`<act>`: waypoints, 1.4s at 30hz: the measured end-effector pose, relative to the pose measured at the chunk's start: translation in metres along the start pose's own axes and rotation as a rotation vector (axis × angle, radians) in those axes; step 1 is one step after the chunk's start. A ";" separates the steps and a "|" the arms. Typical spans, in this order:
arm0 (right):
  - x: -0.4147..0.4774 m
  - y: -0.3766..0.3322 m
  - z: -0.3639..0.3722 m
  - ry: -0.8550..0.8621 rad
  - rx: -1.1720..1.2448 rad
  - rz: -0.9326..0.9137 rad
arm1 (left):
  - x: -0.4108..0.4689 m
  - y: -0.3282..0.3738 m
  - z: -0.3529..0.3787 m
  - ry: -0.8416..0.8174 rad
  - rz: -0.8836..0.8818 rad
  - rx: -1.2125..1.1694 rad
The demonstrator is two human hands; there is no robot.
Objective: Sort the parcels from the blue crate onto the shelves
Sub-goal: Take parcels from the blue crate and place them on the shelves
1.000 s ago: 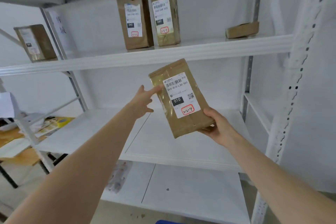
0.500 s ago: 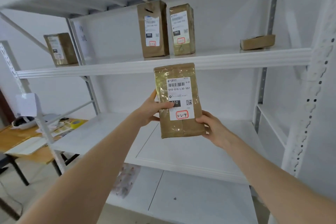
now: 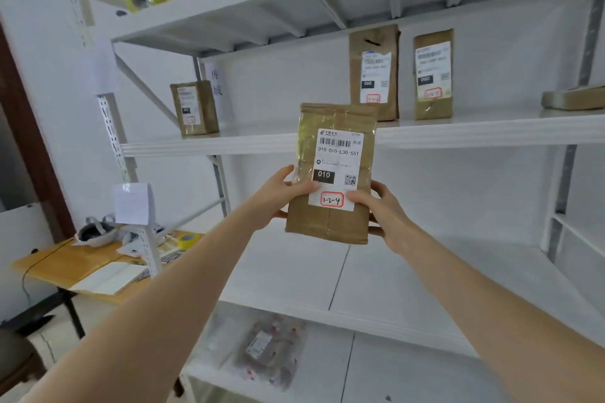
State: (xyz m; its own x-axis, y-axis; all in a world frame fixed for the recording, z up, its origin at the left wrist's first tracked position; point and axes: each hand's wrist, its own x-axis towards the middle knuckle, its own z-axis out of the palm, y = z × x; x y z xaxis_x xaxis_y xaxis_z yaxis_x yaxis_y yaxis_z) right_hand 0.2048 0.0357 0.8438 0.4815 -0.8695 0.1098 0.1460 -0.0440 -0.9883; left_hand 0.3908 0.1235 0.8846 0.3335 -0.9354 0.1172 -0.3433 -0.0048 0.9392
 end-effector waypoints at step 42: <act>0.239 -0.110 0.255 0.036 0.064 -0.385 | 0.170 0.108 -0.324 0.321 0.526 -0.020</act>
State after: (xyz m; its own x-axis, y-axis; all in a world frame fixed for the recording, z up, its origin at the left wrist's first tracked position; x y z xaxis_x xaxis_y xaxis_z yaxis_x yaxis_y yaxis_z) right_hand 0.5243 -0.0417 1.0059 0.3503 -0.8120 0.4668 0.3641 -0.3411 -0.8666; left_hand 0.6954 0.0783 1.1107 0.3721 -0.6576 0.6550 -0.5184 0.4381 0.7344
